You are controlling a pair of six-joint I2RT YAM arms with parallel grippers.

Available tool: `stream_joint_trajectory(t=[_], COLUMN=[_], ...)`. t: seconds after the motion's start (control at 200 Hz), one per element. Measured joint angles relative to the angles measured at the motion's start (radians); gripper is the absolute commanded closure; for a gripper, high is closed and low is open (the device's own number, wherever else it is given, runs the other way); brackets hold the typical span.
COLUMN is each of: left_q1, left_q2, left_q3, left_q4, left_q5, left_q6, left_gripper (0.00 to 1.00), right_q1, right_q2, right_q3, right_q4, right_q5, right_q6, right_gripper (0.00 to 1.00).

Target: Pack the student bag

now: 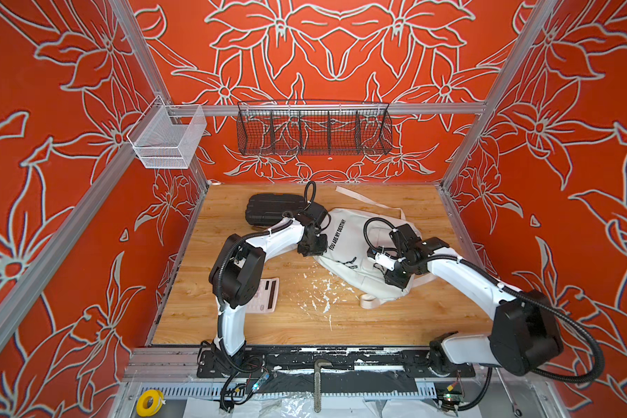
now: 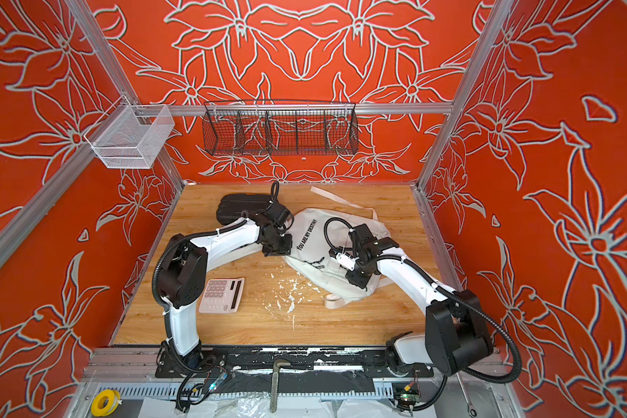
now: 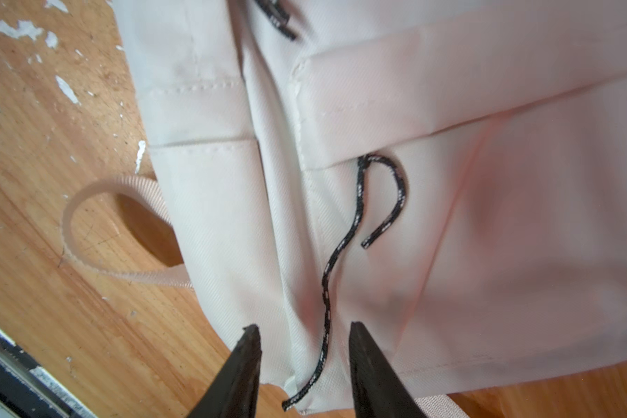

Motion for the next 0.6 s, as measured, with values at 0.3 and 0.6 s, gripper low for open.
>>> stream_joint_trajectory(t=[0.3,0.6], left_q1=[0.004,-0.156], left_q2=[-0.120,-0.234], left_q3=[-0.098,-0.181], left_q4=[0.045,0.146], left_q5=[0.005,0.092], left_q6=[0.036,-0.084], left_gripper=[0.03,0.02], right_q1=[0.004,-0.004], right_q2=[0.135,0.196], right_q3=[0.109,0.132], right_q4=[0.070,0.101], right_q5=[-0.029,-0.038], right_q6=[0.050,0.044], right_gripper=[0.62,0.63])
